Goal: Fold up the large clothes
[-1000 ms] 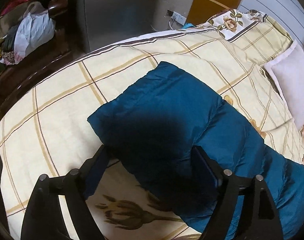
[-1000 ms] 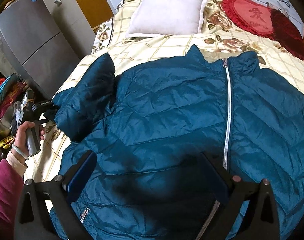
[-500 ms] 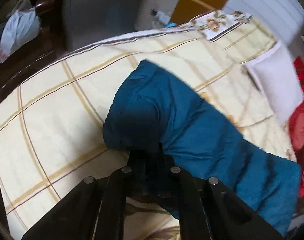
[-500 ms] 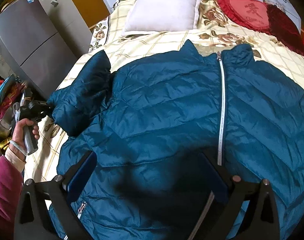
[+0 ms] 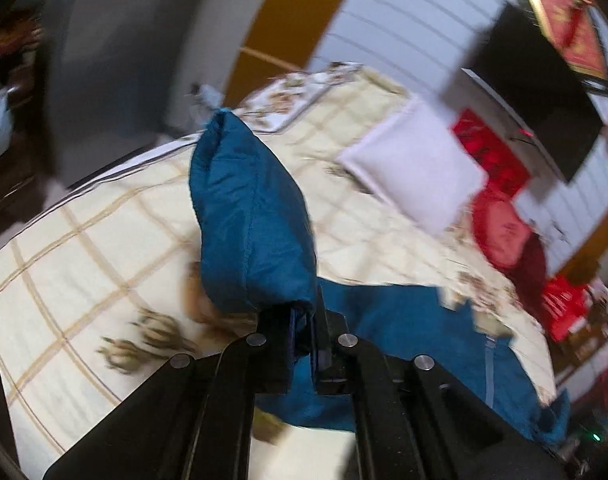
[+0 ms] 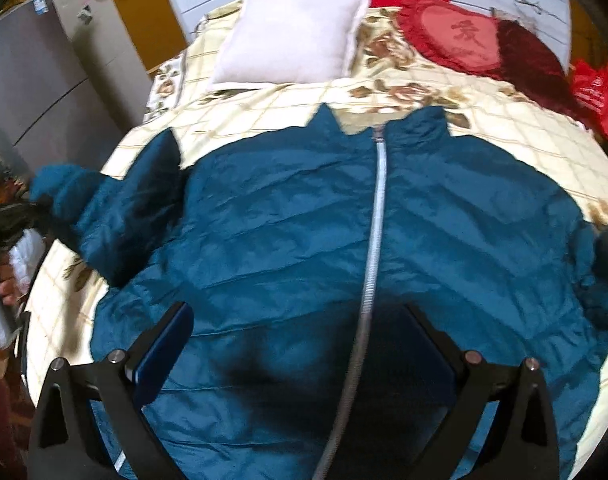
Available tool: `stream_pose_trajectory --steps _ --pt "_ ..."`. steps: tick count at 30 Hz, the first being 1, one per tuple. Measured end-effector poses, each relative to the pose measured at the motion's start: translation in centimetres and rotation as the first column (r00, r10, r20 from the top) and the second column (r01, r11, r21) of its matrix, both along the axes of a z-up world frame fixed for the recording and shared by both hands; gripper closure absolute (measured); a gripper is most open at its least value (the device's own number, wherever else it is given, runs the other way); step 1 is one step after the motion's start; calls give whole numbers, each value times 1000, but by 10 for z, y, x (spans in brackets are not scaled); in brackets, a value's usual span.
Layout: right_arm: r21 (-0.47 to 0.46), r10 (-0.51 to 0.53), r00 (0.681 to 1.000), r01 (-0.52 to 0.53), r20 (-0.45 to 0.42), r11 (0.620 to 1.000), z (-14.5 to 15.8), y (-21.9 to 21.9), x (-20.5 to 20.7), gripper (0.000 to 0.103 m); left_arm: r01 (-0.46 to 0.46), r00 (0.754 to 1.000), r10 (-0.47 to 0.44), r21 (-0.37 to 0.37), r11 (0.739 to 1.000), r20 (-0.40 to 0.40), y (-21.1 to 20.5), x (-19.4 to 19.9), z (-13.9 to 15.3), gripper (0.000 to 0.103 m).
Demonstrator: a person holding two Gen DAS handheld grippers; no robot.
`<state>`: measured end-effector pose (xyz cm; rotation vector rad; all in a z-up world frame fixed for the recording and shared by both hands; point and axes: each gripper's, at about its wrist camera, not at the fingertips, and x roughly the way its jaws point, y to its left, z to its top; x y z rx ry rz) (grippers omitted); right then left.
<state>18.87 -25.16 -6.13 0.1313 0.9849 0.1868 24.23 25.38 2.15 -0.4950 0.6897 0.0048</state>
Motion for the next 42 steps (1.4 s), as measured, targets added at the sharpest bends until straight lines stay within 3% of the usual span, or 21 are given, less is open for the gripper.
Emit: stream_pose_trajectory --steps 7,15,29,35,42 --pt "-93 -8 1000 8 -8 996 -1 -21 -16 0 204 977 -203 -11 979 58 -81 -24 28 98" --pt "-119 -38 999 38 -5 992 3 -44 -28 0 319 947 -318 -9 948 46 -159 -36 27 98" --pt "-164 -94 995 86 -40 983 -15 -85 -42 0 431 899 -432 -22 902 -78 -265 -35 -29 98" --pt "-143 -106 993 97 -55 985 -23 -98 -49 0 440 885 -440 -32 897 -152 -292 -32 -62 98" --pt "-111 -130 989 122 -66 986 -29 -114 -55 0 468 867 -463 -19 884 -185 -309 -35 -78 98"
